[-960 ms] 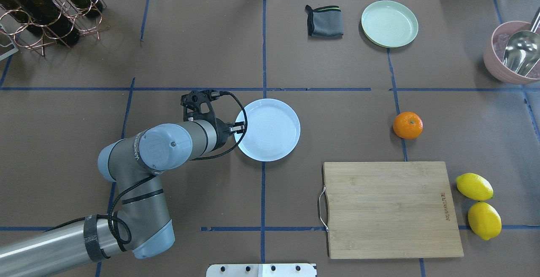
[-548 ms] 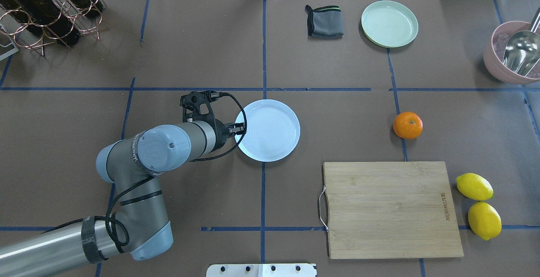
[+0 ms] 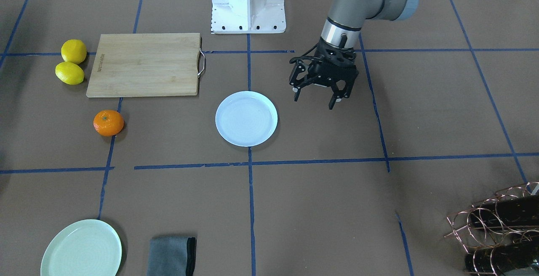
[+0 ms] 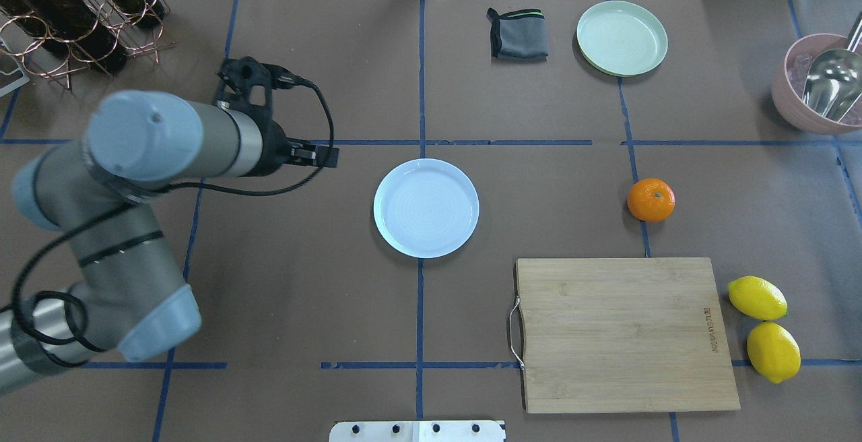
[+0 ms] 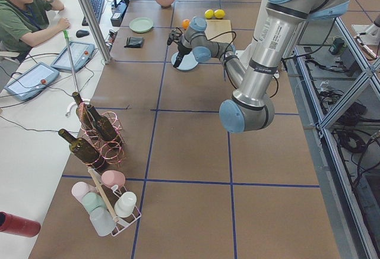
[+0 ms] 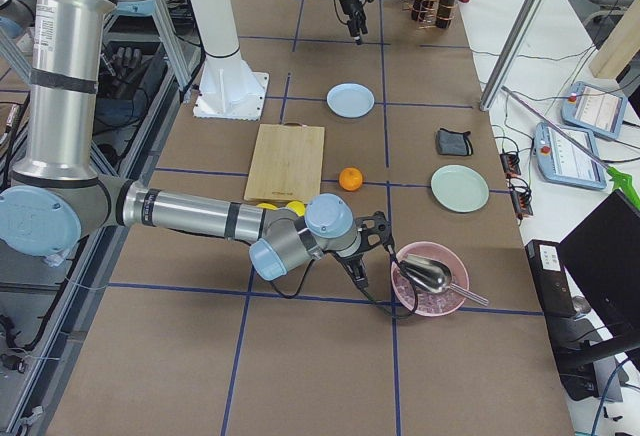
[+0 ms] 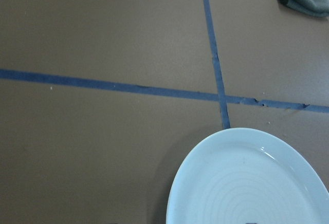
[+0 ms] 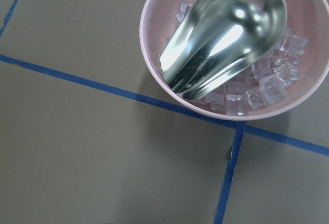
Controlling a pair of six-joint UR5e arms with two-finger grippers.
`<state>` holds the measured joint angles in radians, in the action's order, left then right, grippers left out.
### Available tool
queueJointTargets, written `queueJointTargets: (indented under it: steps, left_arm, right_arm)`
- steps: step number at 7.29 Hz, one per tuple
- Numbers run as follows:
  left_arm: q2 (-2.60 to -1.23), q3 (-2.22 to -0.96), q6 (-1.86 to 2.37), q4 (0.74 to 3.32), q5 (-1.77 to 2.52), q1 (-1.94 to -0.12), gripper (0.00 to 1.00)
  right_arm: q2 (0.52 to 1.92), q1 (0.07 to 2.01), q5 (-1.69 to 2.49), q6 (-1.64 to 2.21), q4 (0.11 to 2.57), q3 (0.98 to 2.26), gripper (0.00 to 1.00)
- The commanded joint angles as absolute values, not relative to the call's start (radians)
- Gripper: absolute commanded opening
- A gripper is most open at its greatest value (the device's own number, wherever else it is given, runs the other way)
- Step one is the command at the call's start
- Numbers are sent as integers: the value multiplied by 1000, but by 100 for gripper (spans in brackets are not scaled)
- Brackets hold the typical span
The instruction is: Pick orange to plate
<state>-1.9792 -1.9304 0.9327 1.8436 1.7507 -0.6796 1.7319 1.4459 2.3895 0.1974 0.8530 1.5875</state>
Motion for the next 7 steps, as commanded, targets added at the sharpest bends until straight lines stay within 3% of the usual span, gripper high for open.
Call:
queueJointTargets:
  steps: [1, 3, 5, 7]
  left_arm:
    - [-1846, -1979, 749, 1796, 2060, -957, 100]
    - [-1677, -1897, 194, 1741, 2241, -1261, 100]
    - [-1651, -1794, -162, 1592, 2241, -1455, 100]
    - [-1632, -1740, -270, 1380, 2249, -1561, 100]
  right_arm:
    - [1682, 1427, 2396, 205, 827, 1621, 100]
    - [1671, 1387, 2399, 308, 894, 1719, 100]
    - [1620, 1317, 2376, 339, 1186, 1880, 100]
    - [1598, 1241, 2285, 350, 1287, 1928, 100]
